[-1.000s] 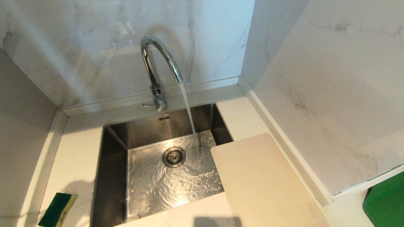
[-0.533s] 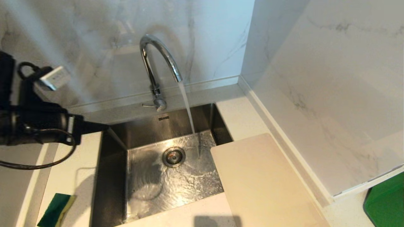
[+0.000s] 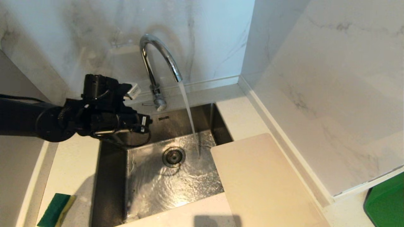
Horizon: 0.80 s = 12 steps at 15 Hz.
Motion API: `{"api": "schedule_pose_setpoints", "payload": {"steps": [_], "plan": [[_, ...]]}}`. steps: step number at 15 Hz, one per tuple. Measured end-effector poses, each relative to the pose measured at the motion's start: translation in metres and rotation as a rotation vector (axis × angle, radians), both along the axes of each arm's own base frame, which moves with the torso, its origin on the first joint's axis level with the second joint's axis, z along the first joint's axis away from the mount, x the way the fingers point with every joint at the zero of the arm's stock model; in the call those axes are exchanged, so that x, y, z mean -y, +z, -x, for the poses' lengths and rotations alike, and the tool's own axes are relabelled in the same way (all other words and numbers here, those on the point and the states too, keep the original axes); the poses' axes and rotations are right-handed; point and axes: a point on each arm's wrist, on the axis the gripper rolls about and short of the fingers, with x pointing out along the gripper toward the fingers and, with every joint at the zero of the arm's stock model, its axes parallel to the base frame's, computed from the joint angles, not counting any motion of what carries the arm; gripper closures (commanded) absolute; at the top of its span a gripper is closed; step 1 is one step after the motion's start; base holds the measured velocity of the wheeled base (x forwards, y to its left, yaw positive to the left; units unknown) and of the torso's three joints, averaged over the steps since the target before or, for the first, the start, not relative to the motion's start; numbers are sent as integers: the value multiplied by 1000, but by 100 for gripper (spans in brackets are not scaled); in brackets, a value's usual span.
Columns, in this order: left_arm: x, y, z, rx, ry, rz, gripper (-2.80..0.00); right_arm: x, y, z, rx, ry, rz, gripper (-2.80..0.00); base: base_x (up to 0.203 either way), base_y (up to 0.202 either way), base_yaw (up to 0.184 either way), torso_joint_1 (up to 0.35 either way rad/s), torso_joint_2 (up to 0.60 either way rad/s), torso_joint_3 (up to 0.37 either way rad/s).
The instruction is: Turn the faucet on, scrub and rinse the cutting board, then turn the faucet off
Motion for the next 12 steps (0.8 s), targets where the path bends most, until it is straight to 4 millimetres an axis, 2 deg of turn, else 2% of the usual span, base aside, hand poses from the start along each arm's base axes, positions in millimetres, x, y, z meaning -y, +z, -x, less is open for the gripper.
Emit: {"api": "schedule_pose_setpoints", "payload": {"steps": [4,6,12], "plan": [[10,-9,-38,111,58,-8,0,0,0,0,0,0,0,0,0,0,0,0,0,0],[10,-7,-53,151,78,0,0,0,0,0,0,-1,0,0,0,0,0,0,0,0],[-6,-9,-84,194,140,-6,0,0,0,0,0,0,0,0,0,0,0,0,0,0]]}}
